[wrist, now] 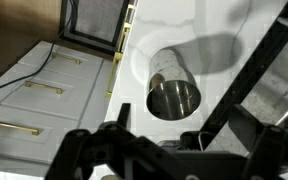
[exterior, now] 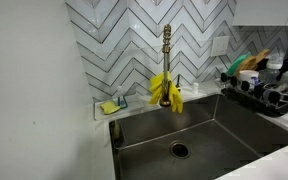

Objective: Flip the silver cup to its side, pick up the silver cup and hang it on the first cup hanger on the dish rack

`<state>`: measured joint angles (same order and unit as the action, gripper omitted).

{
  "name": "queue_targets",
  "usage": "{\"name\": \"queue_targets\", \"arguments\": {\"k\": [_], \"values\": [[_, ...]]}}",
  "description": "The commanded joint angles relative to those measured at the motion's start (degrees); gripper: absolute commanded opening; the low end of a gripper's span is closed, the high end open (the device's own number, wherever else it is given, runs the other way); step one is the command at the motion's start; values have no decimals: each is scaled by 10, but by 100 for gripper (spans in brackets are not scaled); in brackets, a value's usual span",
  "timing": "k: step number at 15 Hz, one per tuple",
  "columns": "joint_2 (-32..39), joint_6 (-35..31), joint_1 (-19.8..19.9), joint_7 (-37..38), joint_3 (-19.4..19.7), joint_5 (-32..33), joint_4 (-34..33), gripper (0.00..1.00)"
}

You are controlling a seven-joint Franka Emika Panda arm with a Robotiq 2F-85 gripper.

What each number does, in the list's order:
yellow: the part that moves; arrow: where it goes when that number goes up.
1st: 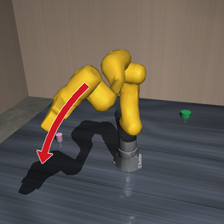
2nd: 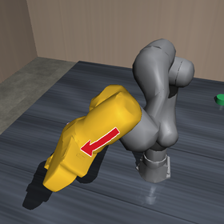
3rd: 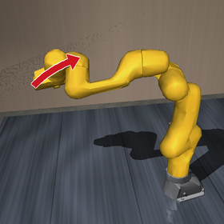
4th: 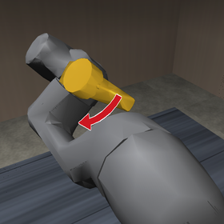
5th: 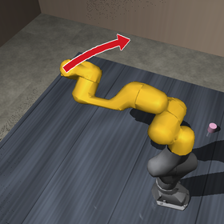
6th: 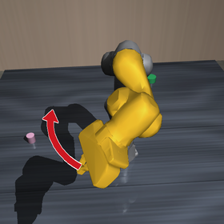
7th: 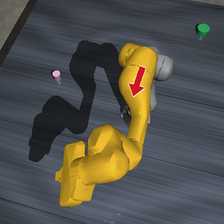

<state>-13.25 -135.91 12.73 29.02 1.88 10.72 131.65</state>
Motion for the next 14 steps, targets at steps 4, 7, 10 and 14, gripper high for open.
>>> {"name": "queue_targets", "arguments": {"k": [4,7,10,14], "values": [[45,4,5,-19,35,-7,-46,100],[63,10,9,-25,52,-3,-59,100],[79,26,10,-41,69,-14,-68,100],[90,47,9,-59,86,-38,-68,100]]}}
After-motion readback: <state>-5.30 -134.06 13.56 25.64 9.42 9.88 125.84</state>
